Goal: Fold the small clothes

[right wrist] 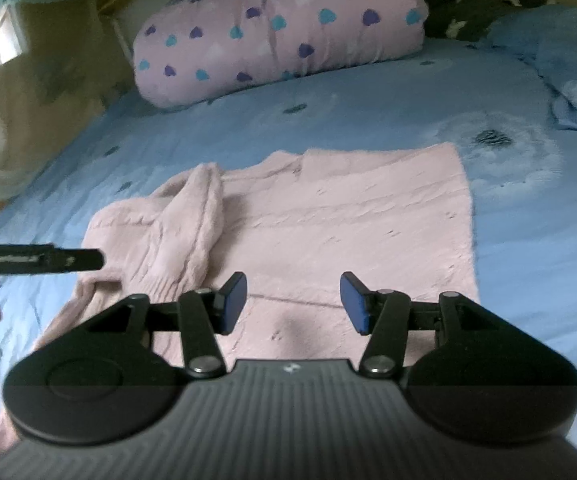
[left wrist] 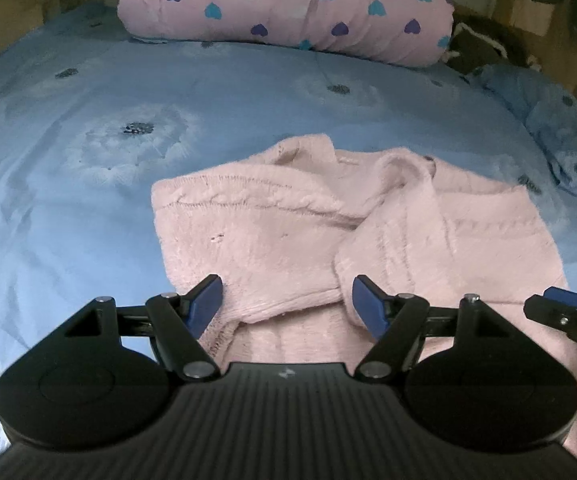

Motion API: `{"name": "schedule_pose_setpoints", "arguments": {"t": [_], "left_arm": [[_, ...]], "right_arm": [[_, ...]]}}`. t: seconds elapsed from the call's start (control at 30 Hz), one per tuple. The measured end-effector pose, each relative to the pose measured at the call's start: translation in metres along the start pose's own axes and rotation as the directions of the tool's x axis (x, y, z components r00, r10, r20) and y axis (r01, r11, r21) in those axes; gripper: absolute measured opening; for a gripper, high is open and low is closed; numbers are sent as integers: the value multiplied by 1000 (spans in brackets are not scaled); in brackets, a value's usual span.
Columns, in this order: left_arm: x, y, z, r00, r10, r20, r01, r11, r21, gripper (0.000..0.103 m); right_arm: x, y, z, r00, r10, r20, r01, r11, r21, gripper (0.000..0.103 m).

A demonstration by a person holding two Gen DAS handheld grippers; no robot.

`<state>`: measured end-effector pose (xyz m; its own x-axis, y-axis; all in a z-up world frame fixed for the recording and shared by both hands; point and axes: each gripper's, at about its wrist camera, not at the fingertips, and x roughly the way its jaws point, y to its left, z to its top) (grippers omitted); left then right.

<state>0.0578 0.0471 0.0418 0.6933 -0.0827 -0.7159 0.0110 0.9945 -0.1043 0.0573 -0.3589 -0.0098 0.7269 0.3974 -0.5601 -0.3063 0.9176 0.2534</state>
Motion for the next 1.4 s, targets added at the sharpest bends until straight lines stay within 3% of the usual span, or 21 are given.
{"name": "schedule_pose_setpoints", "arguments": {"t": [0.27,0.43,0.83,1.1,1.13,1.2,1.23,1.27,1.4], "left_arm": [[23,2,-5,1000,11,-4,-11,996,84,76],[28,5,-1,1000,9,-8,-9,998,59,76],[21,19,10,1000,10,5,-10,1000,-20,76],[18,31,14,1000,24,9,-24,997,-72,76],[18,31,14,1000,30,11,-29,997,-75,76],[16,33,15,999,33,15,-32,996,-84,76],[15,33,16,999,29,20,-28,996,-88,76],[13,33,16,999,26,24,-24,996,-90,76],[11,31,16,999,25,34,-23,997,-79,76]], "right_arm": [[-1,26,-11,1000,6,-13,-7,996,-84,54],[8,42,-12,999,32,-19,-34,994,-100,54],[34,66,-3,987,155,-44,-151,985,82,54],[54,86,5,991,93,-98,-91,995,32,56],[54,84,7,989,99,-107,-96,995,35,55],[52,79,13,986,114,-125,-108,993,52,41],[52,76,17,985,116,-130,-110,992,57,28],[49,74,21,985,117,-130,-109,992,61,21],[32,63,39,987,122,-108,-117,992,51,15]]}}
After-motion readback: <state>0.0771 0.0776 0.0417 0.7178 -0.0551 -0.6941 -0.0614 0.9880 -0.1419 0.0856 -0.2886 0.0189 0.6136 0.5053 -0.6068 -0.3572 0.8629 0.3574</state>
